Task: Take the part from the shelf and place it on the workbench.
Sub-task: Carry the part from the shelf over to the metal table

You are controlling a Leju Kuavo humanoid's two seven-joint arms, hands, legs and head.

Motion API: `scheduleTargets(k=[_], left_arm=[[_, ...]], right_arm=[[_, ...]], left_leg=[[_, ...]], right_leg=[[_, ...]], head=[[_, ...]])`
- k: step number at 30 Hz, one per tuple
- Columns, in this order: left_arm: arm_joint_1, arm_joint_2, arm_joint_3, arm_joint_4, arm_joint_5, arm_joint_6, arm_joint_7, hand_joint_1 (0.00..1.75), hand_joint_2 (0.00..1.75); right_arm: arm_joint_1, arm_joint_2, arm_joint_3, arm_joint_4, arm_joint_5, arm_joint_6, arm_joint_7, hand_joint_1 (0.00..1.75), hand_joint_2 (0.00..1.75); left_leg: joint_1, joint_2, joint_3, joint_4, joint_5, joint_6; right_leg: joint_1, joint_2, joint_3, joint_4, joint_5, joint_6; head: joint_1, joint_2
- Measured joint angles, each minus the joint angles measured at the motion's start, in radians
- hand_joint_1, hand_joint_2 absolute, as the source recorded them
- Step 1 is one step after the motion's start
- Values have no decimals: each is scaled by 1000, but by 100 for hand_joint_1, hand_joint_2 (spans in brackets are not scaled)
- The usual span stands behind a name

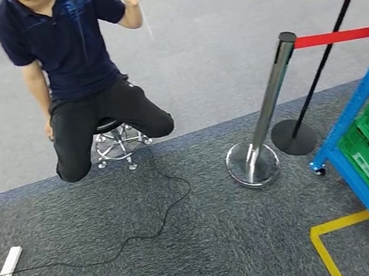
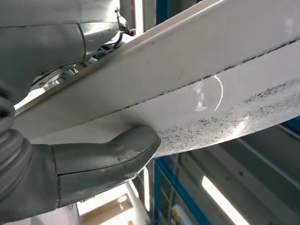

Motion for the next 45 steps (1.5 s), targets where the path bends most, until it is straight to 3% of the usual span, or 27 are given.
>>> scheduleTargets(k=[2, 4, 6, 8, 10, 11, 13, 15, 17, 19, 21, 23, 24, 25, 26, 27, 28, 30, 32, 34, 35, 36, 38, 39, 41, 43, 45], left_arm=[[1, 4, 0, 0, 1, 0, 0, 175, 175], [4, 10, 0, 1, 3, 0, 0, 175, 175], [5, 20, -1, 3, 9, 0, 0, 175, 175], [3, 34, -4, 7, 17, 0, 0, 175, 175], [3, 49, -13, 14, 31, -1, 0, 175, 175], [3, 57, -19, 19, 39, -2, 0, 175, 175], [4, 71, -28, 25, 50, -3, 0, 175, 175], [1, 81, -33, 27, 54, -10, 0, 175, 175], [-4, 89, -39, 31, 57, -31, 0, 175, 175], [-9, 93, -45, 36, 60, -56, 0, 175, 175], [-16, 94, -50, 42, 60, -71, 0, 175, 175], [-26, 94, -57, 48, 59, -76, 0, 175, 175], [-29, 95, -59, 51, 59, -76, 0, 175, 175], [-31, 95, -61, 54, 59, -76, 0, 175, 175], [-32, 95, -62, 56, 59, -76, 0, 175, 175], [-33, 95, -63, 59, 59, -76, 0, 175, 175], [-34, 95, -64, 61, 59, -76, 0, 175, 175], [-37, 95, -68, 65, 56, -78, 0, 175, 175], [-44, 97, -74, 70, 54, -80, 0, 175, 175], [-48, 99, -78, 74, 53, -80, 0, 175, 175], [-48, 100, -78, 77, 55, -81, 0, 175, 175], [-48, 101, -78, 79, 58, -84, 0, 175, 175], [-52, 104, -80, 84, 76, -114, 0, 175, 175], [-52, 107, -83, 88, 91, -149, 1, 175, 175], [-48, 114, -94, 100, 117, -253, 8, 175, 175], [-47, 122, -110, 112, 136, -367, 27, 175, 175], [-54, 132, -134, 122, 160, -453, 54, 175, 175]], right_arm=[[-3, 0, -1, 3, -7, -3, 30, 0, 175], [-6, 0, -4, 4, -14, -8, 58, 0, 175], [-11, 0, -14, 4, -23, -13, 84, 0, 175], [-13, 0, -26, 4, -32, -17, 103, 0, 175], [-14, 0, -42, 4, -43, -20, 117, 0, 175], [-15, 1, -50, 4, -47, -22, 123, 0, 175], [-18, 4, -66, 4, -52, -23, 128, 0, 175], [-21, 6, -77, 3, -54, -24, 128, 0, 175], [-24, 9, -91, 3, -57, -23, 129, 0, 175], [-29, 13, -107, 1, -63, -22, 132, 0, 175], [-35, 17, -121, -2, -67, -22, 135, 0, 175], [-37, 19, -132, -3, -68, -22, 137, 0, 175], [-36, 20, -136, -3, -69, -22, 138, 0, 175], [-34, 21, -140, -3, -69, -22, 139, 0, 175], [-32, 21, -144, -3, -69, -22, 140, 0, 175], [-30, 21, -147, -3, -69, -22, 141, 0, 175], [-30, 21, -149, -4, -69, -22, 142, 0, 175], [-31, 22, -154, -4, -69, -22, 145, 0, 175], [-32, 24, -161, -4, -68, -23, 151, 0, 175], [-33, 25, -168, -5, -68, -22, 155, 0, 175], [-34, 25, -170, -6, -67, -22, 157, 0, 175], [-35, 25, -172, -7, -65, -21, 157, 0, 175], [-35, 25, -177, -8, -58, -18, 151, 0, 175], [-35, 25, -181, -8, -53, -16, 145, 0, 175], [-34, 25, -189, -8, -43, -10, 132, 0, 175], [-35, 25, -195, -8, -31, -4, 120, 0, 175], [-36, 25, -199, -9, -14, 2, 112, 0, 175]], left_leg=[[1, -23, -5, 0, 3, -14], [5, -35, -11, -2, 8, -26], [4, 14, -31, 35, -18, -34], [1, 78, -83, 147, -84, -41], [3, 92, -135, 261, -131, -46], [3, 93, -141, 276, -128, -46], [3, 105, -98, 201, -75, -44], [-2, 154, -25, 71, -24, -37], [-7, 180, 7, 8, -13, -24], [-7, 156, 6, -1, -12, -9], [-3, 132, 8, -6, -7, 4], [0, 110, 7, -8, -4, 13], [0, 97, 5, -7, -3, 15], [-1, 83, 4, -7, -3, 16], [-1, 68, 4, -7, -2, 16], [-1, 53, 5, -6, -2, 16], [-1, 39, 6, -6, -2, 15], [-1, 12, 5, -3, -1, 9], [0, -13, -2, -1, 1, -3], [4, -39, -11, -3, 8, -17], [4, -32, -15, -1, 7, -22], [3, -8, -24, 15, -5, -27], [1, 62, -66, 107, -61, -34], [1, 83, -98, 175, -95, -37], [2, 93, -143, 272, -128, -40], [2, 101, -120, 233, -89, -39], [-2, 142, -47, 101, -30, -35]], right_leg=[[0, 20, 19, -44, 8, -7], [2, -4, 25, -47, 12, -22], [2, -30, 28, -53, 19, -37], [4, -57, 26, -56, 22, -44], [6, -88, 24, -55, 21, -46], [7, -104, 24, -55, 20, -47], [8, -132, 25, -55, 19, -46], [12, -153, 28, -53, 13, -39], [18, -175, 29, -52, 7, -29], [18, -197, 36, -55, 3, -19], [14, -163, 31, -26, -20, -7], [12, -97, -19, 81, -76, 0], [11, -78, -55, 153, -106, 0], [11, -71, -85, 209, -122, 0], [11, -67, -102, 234, -120, 0], [11, -65, -101, 220, -98, -2], [10, -58, -81, 169, -61, -4], [4, -5, -23, 31, 5, -6], [-1, 37, 10, -41, 25, -8], [1, 21, 15, -47, 24, -18], [2, 8, 15, -49, 27, -24], [2, -7, 16, -52, 29, -31], [3, -37, 16, -56, 32, -41], [5, -53, 15, -56, 31, -43], [8, -86, 15, -56, 29, -45], [9, -116, 16, -56, 26, -45], [12, -142, 21, -54, 22, -39]], head=[[0, 0], [0, 0], [-4, 0], [-9, 0], [-9, 0], [-9, 0], [-9, 0], [-10, 0], [-9, 0], [-7, 0], [-2, 0], [6, 0], [8, 0], [8, 0], [9, 0], [9, 0], [9, 0], [10, 0], [9, 0], [8, 0], [7, 0], [4, 0], [-2, 0], [-5, 0], [-5, 0], [-5, 0], [-6, 0]])
